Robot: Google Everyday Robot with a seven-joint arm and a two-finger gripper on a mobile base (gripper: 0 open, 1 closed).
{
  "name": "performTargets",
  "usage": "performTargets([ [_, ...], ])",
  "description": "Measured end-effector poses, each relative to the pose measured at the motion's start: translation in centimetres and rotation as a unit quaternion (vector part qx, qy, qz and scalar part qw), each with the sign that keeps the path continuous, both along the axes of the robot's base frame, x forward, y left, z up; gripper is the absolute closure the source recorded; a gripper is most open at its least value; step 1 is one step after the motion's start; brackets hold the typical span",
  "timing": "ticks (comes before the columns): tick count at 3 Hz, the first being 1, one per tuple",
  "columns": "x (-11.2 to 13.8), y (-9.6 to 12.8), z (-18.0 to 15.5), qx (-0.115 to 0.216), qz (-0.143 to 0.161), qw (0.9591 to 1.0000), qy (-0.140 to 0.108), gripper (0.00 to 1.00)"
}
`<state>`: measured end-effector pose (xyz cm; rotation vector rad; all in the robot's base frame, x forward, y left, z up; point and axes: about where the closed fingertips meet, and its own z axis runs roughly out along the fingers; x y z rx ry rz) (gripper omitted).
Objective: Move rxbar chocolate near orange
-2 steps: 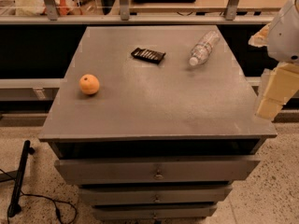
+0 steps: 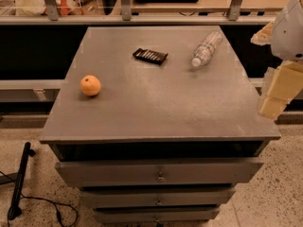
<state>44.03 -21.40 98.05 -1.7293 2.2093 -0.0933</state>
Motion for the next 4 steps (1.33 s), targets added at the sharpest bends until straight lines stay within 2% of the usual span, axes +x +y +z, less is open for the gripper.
performTargets([
  [1, 2.9, 0.3, 0.7, 0.057, -0.002, 0.9978, -0.033, 0.0],
  [2, 8.1, 2.4, 1.2, 0.15, 0.006, 0.9859, -0.074, 0.0],
  [3, 12.3, 4.0, 0.6, 0.223, -0.012, 0.9712, -0.083, 0.0],
  [4, 15.9, 5.0, -1.8, 0.255, -0.047, 0.9637, -0.065, 0.0],
])
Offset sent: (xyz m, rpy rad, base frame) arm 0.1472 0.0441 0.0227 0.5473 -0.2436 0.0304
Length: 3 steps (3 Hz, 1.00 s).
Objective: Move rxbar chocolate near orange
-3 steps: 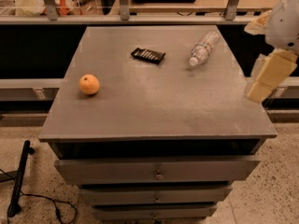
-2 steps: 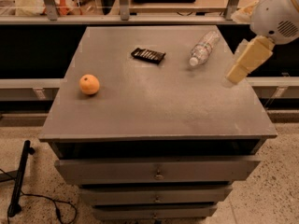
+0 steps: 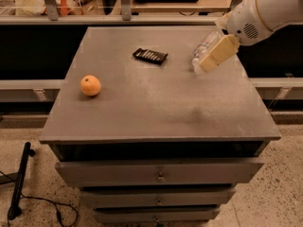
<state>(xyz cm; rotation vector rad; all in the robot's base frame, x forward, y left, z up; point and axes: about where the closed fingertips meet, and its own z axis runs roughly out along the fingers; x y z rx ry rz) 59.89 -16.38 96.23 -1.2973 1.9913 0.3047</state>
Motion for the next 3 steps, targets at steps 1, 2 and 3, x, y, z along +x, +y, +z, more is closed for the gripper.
performTargets([
  [1, 3.3, 0.4, -2.3, 0.009, -0.008, 0.9999, 0.013, 0.0],
  [2, 5.9, 1.8, -2.3, 0.001, 0.008, 0.9999, -0.007, 0.0],
  [3, 8.3, 3.3, -3.2, -0.006, 0.044, 0.999, -0.005, 0.0],
])
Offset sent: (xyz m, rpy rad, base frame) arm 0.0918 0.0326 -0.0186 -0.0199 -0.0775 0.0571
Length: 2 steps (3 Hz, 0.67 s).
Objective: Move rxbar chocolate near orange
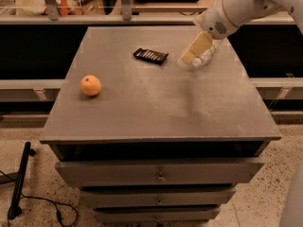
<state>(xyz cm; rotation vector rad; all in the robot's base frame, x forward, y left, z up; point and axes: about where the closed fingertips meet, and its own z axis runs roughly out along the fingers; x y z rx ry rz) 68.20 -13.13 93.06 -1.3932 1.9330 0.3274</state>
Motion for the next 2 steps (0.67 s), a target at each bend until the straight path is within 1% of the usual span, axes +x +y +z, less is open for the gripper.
performTargets([
  [1, 0.2, 0.1, 0.3, 0.001, 0.001, 1.0, -0.002, 0.0],
  [2, 1.2, 0.4, -1.1, 0.0, -0.004, 0.9998, -0.018, 0.0],
])
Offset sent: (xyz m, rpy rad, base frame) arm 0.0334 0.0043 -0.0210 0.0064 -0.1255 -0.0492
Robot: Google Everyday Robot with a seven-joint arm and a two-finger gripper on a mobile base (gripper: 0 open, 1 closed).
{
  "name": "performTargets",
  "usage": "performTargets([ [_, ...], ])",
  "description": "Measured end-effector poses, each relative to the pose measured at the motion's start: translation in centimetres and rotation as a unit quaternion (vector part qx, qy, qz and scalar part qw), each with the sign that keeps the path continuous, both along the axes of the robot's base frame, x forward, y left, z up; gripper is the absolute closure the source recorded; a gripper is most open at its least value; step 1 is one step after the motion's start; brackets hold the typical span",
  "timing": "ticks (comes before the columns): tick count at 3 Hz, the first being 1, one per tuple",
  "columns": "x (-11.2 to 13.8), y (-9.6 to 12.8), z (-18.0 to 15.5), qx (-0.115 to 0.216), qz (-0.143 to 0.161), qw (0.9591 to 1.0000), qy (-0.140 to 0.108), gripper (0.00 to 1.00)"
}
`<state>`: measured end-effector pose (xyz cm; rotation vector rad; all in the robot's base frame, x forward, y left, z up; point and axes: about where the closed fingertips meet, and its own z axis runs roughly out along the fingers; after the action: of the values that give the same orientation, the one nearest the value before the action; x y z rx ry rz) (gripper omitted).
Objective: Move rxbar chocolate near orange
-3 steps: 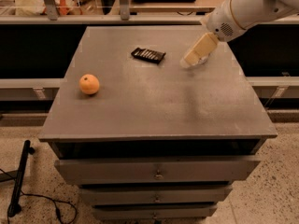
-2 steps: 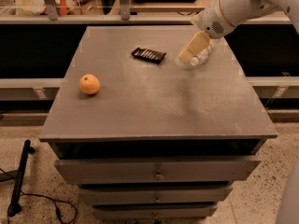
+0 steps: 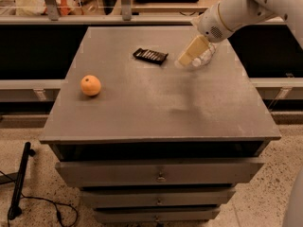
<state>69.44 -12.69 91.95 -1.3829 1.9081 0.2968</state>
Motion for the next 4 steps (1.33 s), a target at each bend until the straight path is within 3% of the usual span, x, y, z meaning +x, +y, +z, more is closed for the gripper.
performTargets([
  [1, 1.8, 0.9, -1.3, 0.006, 0.0, 0.9998, -0.017, 0.0],
  [2, 3.5, 2.2, -3.0, 0.012, 0.005, 0.9999, -0.003, 0.0],
  [3, 4.6, 2.9, -4.2, 0.003, -0.012, 0.9999, 0.011, 0.0],
  [4, 5.3, 3.4, -5.1, 0.015, -0.026, 0.9993, 0.023, 0.0],
])
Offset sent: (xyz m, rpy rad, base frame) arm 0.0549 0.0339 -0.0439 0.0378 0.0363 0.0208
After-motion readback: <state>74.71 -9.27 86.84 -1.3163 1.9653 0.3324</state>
